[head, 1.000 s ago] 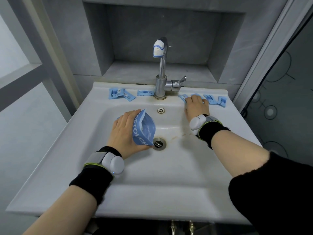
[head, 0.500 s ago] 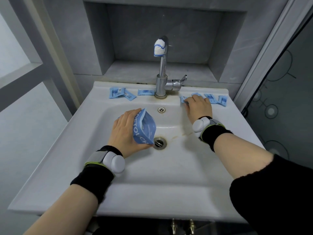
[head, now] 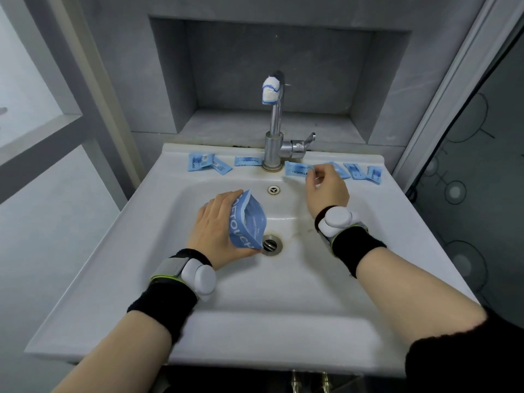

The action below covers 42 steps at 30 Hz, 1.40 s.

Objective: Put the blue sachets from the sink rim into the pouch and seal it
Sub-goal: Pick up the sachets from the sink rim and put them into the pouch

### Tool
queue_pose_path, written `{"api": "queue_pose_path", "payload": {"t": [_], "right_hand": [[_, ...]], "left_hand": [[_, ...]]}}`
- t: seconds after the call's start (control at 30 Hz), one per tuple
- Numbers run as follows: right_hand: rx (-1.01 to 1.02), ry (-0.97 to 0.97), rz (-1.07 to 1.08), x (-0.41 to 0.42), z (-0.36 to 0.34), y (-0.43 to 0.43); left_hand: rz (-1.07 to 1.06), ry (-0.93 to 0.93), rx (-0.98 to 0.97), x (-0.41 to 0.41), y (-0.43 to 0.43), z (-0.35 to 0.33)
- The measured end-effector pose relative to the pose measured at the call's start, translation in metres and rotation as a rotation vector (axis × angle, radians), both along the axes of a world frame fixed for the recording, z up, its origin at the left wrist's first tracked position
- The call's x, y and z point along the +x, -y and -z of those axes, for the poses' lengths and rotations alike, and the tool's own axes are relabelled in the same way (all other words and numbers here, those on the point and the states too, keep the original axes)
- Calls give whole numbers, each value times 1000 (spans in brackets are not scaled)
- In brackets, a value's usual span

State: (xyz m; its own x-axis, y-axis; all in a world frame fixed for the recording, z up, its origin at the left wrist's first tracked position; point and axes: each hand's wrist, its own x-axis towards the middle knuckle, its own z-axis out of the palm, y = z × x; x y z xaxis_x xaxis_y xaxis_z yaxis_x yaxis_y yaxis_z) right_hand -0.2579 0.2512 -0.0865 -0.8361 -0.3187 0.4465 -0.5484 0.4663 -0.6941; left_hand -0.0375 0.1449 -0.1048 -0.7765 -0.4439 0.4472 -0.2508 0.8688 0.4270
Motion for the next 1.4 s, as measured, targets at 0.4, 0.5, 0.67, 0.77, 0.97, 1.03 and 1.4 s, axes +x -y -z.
{"api": "queue_pose_path", "payload": {"t": [0.4, 0.5, 0.67, 0.77, 0.97, 1.03, 1.4], "right_hand": [[-552, 685, -121, 52, -5, -18], [-564, 745, -186, 64, -2, -20], [-559, 894, -174, 67, 2, -21], [-576, 1019, -182, 68, 1, -22], [-512, 1063, -239, 73, -4, -20], [-466, 1017, -275, 77, -6, -19], [-271, 507, -458, 92, -9, -16]], "left_hand": [[-8, -27, -7, 0, -1, 0], [-3, -25, 1, 2, -2, -1], [-15, -21, 15, 1, -2, 0], [-27, -23, 32, 1, -2, -1], [-30, -10, 37, 2, -5, -3], [-32, -15, 33, 2, -5, -3], [-17, -62, 16, 1, 1, 1]]}}
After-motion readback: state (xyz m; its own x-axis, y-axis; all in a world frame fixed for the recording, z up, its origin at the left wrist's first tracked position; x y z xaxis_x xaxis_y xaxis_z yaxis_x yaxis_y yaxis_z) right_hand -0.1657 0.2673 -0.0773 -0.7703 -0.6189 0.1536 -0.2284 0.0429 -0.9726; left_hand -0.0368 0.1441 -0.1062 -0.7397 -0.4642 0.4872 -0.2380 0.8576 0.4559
